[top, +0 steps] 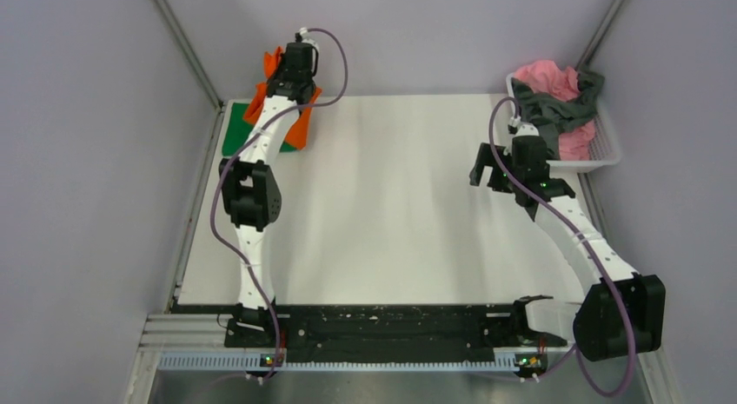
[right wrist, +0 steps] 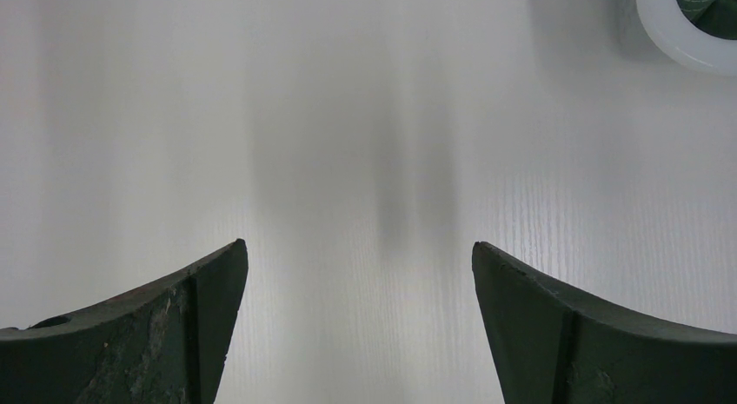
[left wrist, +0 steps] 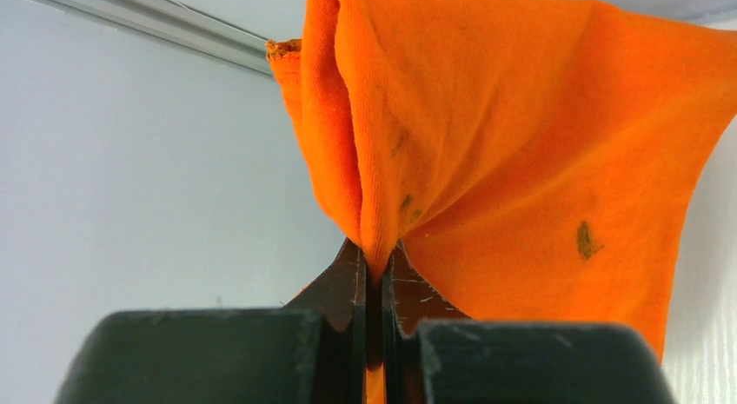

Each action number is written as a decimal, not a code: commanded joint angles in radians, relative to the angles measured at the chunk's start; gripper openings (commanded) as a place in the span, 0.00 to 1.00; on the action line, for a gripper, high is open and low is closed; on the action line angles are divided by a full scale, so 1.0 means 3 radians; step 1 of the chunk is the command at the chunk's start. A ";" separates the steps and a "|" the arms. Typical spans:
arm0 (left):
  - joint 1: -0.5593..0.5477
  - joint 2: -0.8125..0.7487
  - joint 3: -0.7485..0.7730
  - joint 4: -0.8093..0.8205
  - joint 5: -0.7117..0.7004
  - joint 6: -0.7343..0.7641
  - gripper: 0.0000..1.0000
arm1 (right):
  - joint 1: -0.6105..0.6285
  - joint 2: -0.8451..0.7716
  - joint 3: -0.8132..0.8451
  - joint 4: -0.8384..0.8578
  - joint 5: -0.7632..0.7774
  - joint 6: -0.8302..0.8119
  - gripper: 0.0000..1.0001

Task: Fold and stack the t-shirts
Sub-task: Put the neatly folded tshirt into the corner of the board with the left arm

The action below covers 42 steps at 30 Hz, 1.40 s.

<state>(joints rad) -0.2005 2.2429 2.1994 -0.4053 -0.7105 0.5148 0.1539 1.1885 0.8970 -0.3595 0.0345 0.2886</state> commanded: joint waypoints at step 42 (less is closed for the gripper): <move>0.0627 0.0797 0.0124 0.1599 -0.0698 0.0069 0.99 | -0.0021 0.0544 0.0341 -0.0126 0.0081 0.0040 0.99</move>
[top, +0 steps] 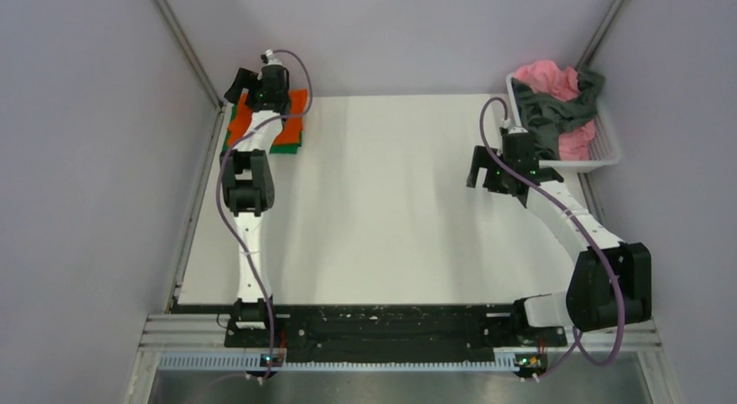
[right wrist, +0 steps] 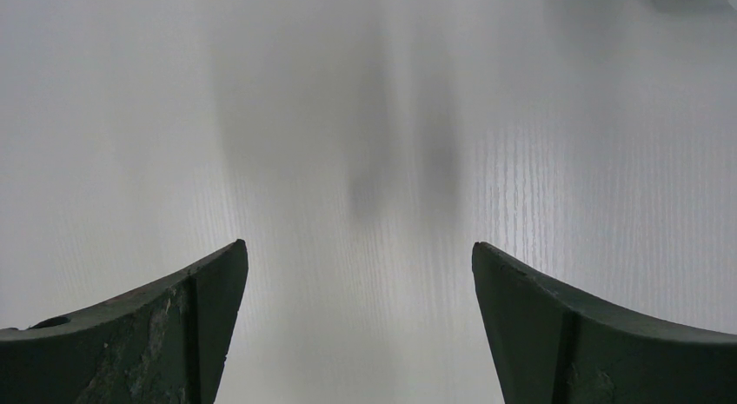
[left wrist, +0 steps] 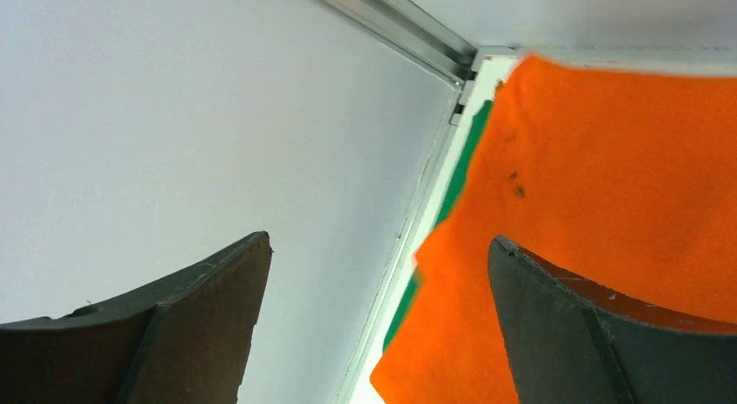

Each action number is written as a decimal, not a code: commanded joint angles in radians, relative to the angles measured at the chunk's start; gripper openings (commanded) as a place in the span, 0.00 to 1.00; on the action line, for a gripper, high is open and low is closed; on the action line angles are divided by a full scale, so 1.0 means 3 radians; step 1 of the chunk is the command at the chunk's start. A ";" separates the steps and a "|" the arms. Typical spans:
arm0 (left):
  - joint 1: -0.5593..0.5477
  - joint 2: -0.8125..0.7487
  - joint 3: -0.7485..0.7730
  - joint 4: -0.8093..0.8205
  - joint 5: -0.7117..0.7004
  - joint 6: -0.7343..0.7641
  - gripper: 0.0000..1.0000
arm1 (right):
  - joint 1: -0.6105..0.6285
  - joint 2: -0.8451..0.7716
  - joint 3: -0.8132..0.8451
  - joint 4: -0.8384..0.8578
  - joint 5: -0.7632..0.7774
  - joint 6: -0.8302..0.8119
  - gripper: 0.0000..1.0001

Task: Fold and stack the t-shirts
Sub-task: Put the neatly folded tshirt into the corner of the board with the left arm, then reset both arms

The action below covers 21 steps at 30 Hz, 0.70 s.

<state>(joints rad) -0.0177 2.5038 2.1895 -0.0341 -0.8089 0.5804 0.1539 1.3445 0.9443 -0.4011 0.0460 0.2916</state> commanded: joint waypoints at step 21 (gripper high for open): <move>-0.1145 -0.2635 -0.2320 -0.1204 0.1070 -0.2926 0.99 | -0.0018 -0.1097 -0.0588 -0.0002 -0.0111 0.0471 0.99</move>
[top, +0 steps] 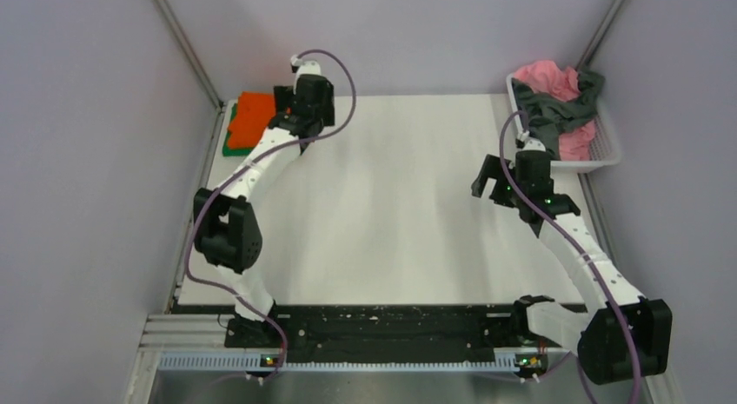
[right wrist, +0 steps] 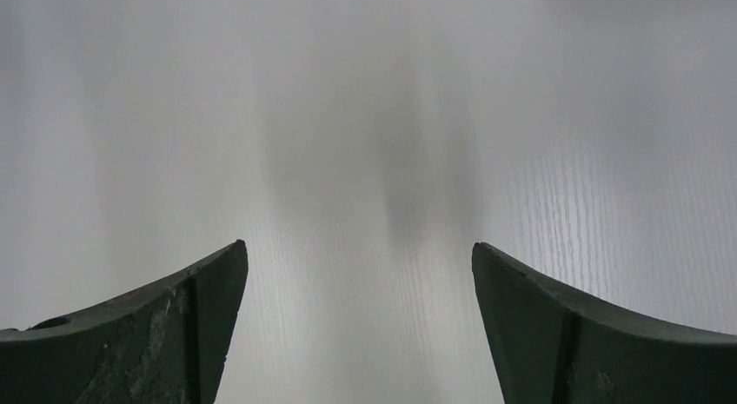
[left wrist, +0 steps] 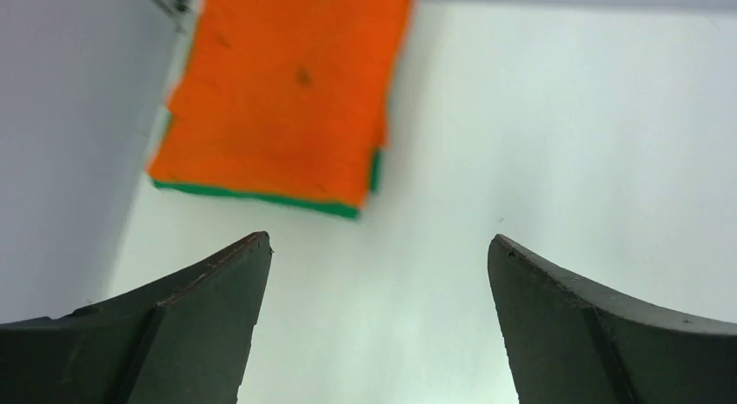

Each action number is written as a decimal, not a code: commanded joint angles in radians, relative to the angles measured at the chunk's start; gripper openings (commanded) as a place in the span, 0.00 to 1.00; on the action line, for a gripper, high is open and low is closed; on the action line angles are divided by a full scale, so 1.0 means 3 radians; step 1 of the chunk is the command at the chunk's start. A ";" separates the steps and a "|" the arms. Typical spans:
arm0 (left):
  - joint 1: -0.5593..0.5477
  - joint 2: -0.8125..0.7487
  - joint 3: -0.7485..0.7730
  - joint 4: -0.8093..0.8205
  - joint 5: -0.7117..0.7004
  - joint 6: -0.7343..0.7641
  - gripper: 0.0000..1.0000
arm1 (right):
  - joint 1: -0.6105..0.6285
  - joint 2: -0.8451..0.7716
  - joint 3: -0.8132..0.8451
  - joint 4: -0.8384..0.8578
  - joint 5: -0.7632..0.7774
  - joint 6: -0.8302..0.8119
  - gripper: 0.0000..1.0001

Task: Fold and stack the t-shirts
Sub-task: Reset both arms

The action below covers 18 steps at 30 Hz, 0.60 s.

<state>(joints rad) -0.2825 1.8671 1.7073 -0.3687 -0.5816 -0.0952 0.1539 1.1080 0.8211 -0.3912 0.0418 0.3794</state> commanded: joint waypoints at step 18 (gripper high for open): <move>-0.0571 -0.2598 -0.3383 -0.0081 0.1666 -0.2096 0.99 | -0.0017 -0.1146 -0.0774 -0.0237 0.0077 0.0412 0.99</move>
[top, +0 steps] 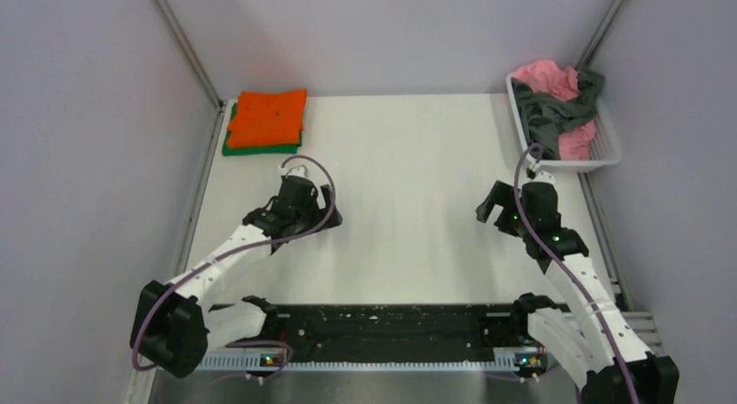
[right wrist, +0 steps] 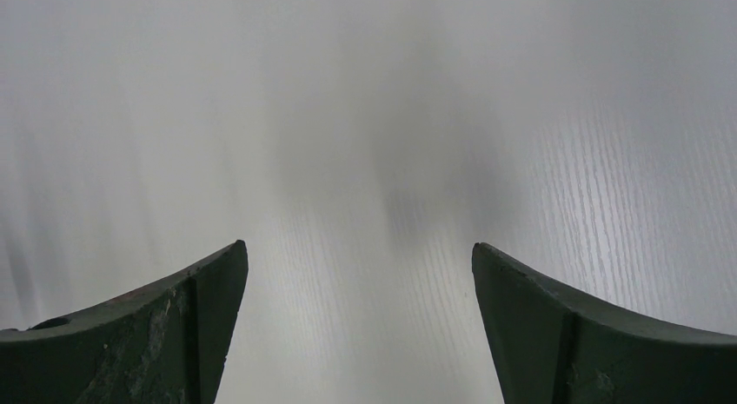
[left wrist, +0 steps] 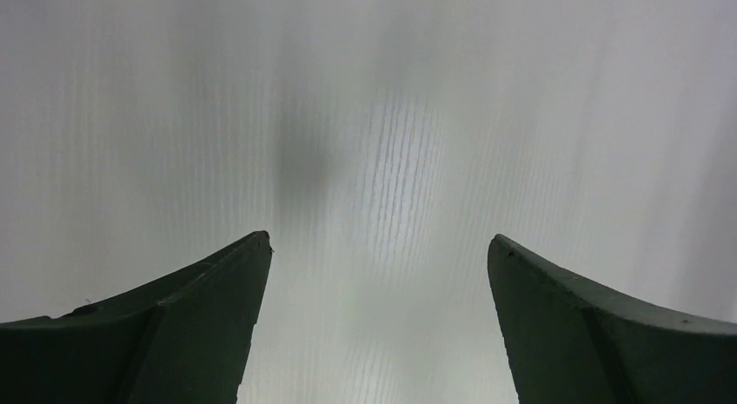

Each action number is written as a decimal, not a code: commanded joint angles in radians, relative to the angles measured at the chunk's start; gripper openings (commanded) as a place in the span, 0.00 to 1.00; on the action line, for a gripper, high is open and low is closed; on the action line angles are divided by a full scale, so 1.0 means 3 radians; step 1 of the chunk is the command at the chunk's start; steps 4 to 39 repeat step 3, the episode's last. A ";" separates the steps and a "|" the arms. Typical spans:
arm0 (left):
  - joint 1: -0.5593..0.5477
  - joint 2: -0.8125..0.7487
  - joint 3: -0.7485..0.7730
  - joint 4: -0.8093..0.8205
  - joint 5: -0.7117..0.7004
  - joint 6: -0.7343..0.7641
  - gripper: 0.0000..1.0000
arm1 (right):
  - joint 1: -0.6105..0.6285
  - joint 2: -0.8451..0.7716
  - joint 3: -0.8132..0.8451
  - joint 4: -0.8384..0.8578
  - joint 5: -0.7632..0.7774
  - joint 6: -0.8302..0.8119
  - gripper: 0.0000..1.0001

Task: Fold and stack the t-shirts
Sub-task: Reset both arms

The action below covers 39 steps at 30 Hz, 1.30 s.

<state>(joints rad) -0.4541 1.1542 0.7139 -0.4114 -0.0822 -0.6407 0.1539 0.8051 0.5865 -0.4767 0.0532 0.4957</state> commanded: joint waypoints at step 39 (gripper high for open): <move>0.0002 -0.0356 -0.0071 0.0004 -0.0075 -0.0308 0.99 | -0.0020 -0.0189 0.0017 0.0049 0.0105 0.0027 0.99</move>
